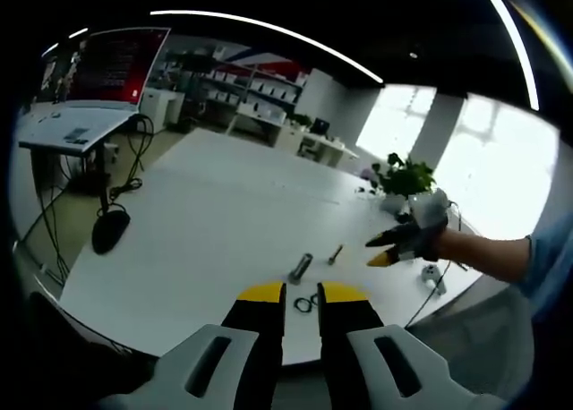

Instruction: Place the washer onto the threaded stud by aligning its center hole with the stud, sliding it down to the base, and recovering from edge contact or off-axis alignment until the washer reaches the visible bottom stop.

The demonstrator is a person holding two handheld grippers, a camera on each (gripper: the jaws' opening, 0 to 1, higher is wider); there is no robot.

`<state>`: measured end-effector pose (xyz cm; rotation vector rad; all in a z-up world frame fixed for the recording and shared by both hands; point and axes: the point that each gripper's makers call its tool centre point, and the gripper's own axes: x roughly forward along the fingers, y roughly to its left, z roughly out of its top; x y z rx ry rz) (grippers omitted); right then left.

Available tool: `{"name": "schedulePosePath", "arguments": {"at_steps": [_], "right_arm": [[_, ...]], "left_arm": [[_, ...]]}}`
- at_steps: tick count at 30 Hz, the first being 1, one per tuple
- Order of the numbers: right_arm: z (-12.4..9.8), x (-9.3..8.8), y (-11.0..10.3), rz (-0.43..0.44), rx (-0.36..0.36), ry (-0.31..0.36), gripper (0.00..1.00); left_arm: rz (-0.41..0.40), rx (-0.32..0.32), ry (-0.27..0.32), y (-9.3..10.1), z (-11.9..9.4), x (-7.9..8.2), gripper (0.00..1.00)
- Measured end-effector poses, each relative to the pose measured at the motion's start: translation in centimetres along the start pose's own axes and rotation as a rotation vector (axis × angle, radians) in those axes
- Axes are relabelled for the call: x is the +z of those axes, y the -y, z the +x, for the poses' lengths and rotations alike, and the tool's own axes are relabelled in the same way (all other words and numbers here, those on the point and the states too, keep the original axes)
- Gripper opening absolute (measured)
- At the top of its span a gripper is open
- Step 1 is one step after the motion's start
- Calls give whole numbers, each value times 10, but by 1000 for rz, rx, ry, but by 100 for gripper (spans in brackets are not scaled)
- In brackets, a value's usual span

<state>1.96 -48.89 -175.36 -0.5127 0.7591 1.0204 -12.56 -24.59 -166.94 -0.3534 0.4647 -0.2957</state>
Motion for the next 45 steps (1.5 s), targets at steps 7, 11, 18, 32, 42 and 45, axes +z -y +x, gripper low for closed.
{"name": "schedulePosePath", "arguments": {"at_steps": [7, 11, 18, 32, 42, 45], "right_arm": [[-61, 10, -45, 67, 68, 141, 40], [-90, 4, -64, 156, 59, 201, 40], [-130, -6, -76, 257, -16, 240, 40], [-157, -37, -80, 339, -289, 240, 39], [-144, -71, -89, 500, -346, 190, 39], [-132, -75, -103, 501, -324, 146, 39]], "left_arm": [[-7, -12, 12, 2, 0, 2, 11], [7, -34, -1, 6, 1, 0, 11], [27, -35, -16, 8, 1, -2, 14], [82, -62, -46, 8, 2, -6, 16], [160, -95, -23, 18, -1, -4, 14], [158, -98, -18, 18, -1, -2, 15]]}}
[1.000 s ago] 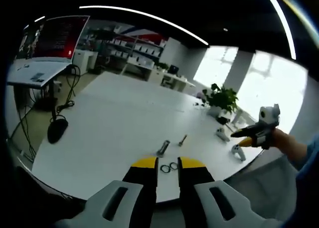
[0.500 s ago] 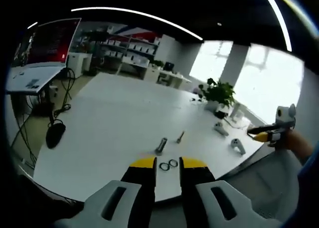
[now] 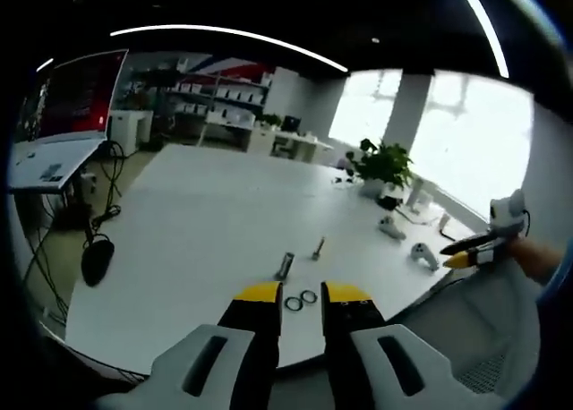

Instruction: Place the washer onto the threaded stud by aligning its center hole with the stud, sliding it down to the base, and recovering from edge contact or off-axis alignment until the washer reaches the visible bottom stop.

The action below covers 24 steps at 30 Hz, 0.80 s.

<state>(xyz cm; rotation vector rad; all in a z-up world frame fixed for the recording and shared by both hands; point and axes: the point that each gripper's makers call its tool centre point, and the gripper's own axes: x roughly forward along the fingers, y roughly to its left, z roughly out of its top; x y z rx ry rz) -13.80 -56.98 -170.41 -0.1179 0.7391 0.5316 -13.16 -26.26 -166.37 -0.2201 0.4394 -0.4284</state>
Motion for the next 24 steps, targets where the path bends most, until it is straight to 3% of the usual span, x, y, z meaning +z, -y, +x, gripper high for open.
{"name": "schedulePosePath", "arguments": {"at_steps": [1, 3, 6, 10, 14, 15, 18, 24], "right_arm": [[-2, -3, 1, -16, -7, -25, 37], [-5, 6, 6, 7, -24, 29, 37], [-6, 5, 7, 28, -38, 33, 35], [-7, 12, 18, 66, -87, 107, 32], [-5, 6, 17, 91, -73, 69, 32], [-5, 5, 18, 87, -75, 66, 32], [-5, 3, 17, 99, -61, 59, 31], [-3, 1, 11, 105, -28, 38, 31]], "left_arm": [[2, 1, -1, 0, 0, 0, 16], [-5, -3, 4, 1, 0, 2, 18], [33, -27, -4, 5, 2, 2, 22], [73, -75, -35, 12, 5, -1, 28], [52, -123, -46, 12, 7, 5, 32], [40, -155, -88, 14, 7, 1, 27], [168, -193, -152, 7, 10, 1, 17], [318, -279, -258, 8, 23, 4, 17]]}}
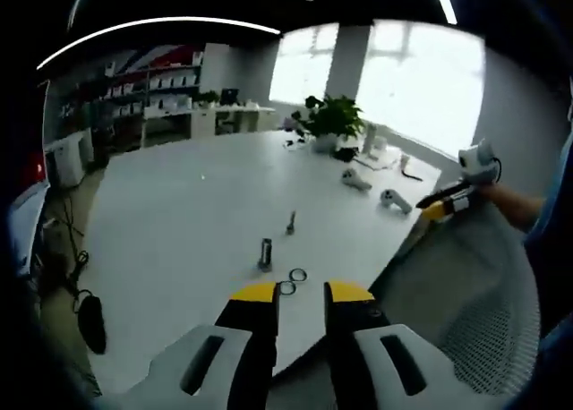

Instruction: Place the washer onto the threaded stud by aligning its center hole with the stud, sliding it down to the base, and recovering from edge contact or off-axis alignment until the washer reaches the visible bottom stop.

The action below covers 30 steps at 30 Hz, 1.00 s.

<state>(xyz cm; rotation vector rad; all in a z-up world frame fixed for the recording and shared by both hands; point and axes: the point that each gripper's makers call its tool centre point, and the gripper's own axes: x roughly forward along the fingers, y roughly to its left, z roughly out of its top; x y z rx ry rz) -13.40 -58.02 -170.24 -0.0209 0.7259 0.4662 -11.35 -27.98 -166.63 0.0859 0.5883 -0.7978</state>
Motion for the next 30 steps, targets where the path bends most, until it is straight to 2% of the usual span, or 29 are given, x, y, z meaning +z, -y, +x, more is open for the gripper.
{"name": "schedulePosePath", "arguments": {"at_steps": [3, 6, 8, 9, 10, 12, 14, 15, 18, 21, 24, 25, 28, 30], "right_arm": [[0, -2, -1, -7, 5, -16, 31], [0, -4, -2, -4, 9, -25, 31], [0, -5, -3, 3, 11, -33, 31], [0, -6, -3, 8, 13, -38, 32], [0, -8, -3, 13, 16, -44, 32], [0, -8, -4, 18, 20, -47, 32], [0, -8, -5, 16, 28, -44, 32], [0, -9, -6, 15, 35, -51, 32], [1, -12, -8, 10, 44, -72, 32], [1, -13, -6, 9, 38, -82, 32], [1, -12, -6, 27, 35, -70, 32], [1, -12, -5, 30, 34, -65, 32], [0, -12, -6, 37, 35, -60, 32], [1, -16, -6, 36, 35, -87, 32]], "left_arm": [[102, -69, -88, 6, 13, -4, 18], [222, -113, -190, 10, 32, -13, 26], [275, -151, -243, 13, 45, -20, 30], [277, -173, -263, 16, 50, -23, 30], [268, -226, -289, 23, 56, -27, 30], [253, -280, -299, 30, 65, -28, 31], [315, -287, -347, 24, 77, -33, 35], [340, -296, -389, 22, 81, -39, 36], [396, -327, -429, 20, 91, -43, 39], [498, -318, -521, 4, 109, -57, 38], [540, -318, -590, -6, 126, -67, 37], [550, -319, -594, -7, 133, -69, 38], [557, -323, -653, -12, 149, -80, 33], [563, -319, -659, -15, 160, -87, 30]]}}
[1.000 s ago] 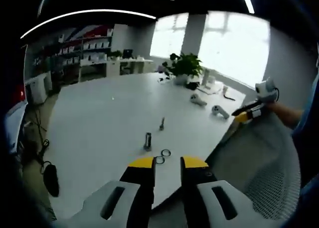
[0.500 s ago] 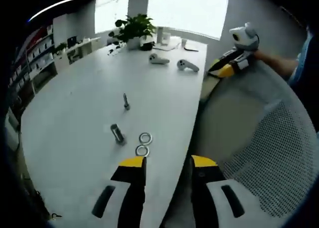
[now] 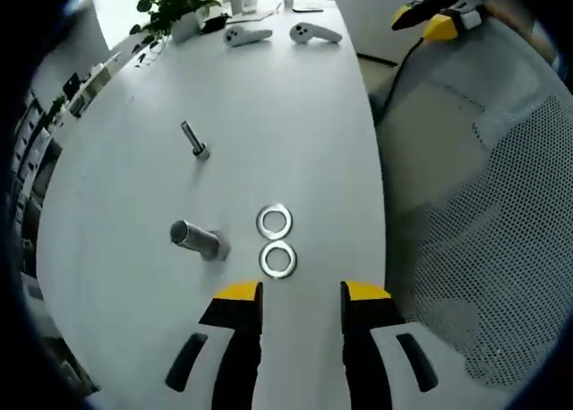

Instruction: Place the washer onto the threaded stud by aligning its center hole with the stud, sliding it down to the base, and recovering from edge contact or off-axis alignment until the washer reaches the visible bottom stop.

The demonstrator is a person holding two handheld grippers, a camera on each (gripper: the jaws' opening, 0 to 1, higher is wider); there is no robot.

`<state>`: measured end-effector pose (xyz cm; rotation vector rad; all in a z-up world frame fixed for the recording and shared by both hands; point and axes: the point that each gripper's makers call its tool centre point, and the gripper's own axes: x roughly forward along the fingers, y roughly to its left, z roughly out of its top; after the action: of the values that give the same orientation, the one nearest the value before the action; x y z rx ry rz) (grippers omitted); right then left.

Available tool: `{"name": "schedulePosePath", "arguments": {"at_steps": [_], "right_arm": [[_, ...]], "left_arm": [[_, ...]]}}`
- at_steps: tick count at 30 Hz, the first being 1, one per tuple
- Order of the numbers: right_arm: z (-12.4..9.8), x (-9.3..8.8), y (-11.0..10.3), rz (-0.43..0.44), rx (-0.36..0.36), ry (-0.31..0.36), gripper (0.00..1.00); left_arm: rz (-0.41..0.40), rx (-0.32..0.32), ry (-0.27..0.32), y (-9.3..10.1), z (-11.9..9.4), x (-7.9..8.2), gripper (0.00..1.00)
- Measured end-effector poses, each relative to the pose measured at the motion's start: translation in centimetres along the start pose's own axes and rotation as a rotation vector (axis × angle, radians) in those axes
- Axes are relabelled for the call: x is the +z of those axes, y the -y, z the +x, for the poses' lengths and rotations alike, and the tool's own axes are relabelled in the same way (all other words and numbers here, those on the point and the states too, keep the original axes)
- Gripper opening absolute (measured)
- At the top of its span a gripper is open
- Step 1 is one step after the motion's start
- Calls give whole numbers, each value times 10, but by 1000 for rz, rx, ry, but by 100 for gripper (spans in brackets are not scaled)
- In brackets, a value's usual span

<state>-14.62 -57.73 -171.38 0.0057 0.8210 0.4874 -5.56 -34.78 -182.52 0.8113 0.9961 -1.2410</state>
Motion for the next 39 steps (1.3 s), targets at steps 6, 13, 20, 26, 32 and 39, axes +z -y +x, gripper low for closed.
{"name": "schedulePosePath", "arguments": {"at_steps": [6, 13, 20, 26, 32, 39], "right_arm": [[1, 2, 0, -8, 4, 7, 32], [1, 4, 0, 3, 6, 18, 31], [1, 4, 0, 8, 8, 24, 31], [1, 5, 0, 12, 8, 28, 31], [0, 6, 0, 18, 6, 37, 31], [0, 7, 1, 29, -1, 49, 31]], "left_arm": [[-51, -2, -11, -5, 16, 1, 29], [15, -22, -30, -5, 27, 2, 41], [62, 7, -95, -8, 29, 4, 37], [71, 8, -159, -8, 31, 4, 37], [63, 9, -216, -8, 30, 4, 38], [63, 12, -224, -8, 30, 3, 37]]}}
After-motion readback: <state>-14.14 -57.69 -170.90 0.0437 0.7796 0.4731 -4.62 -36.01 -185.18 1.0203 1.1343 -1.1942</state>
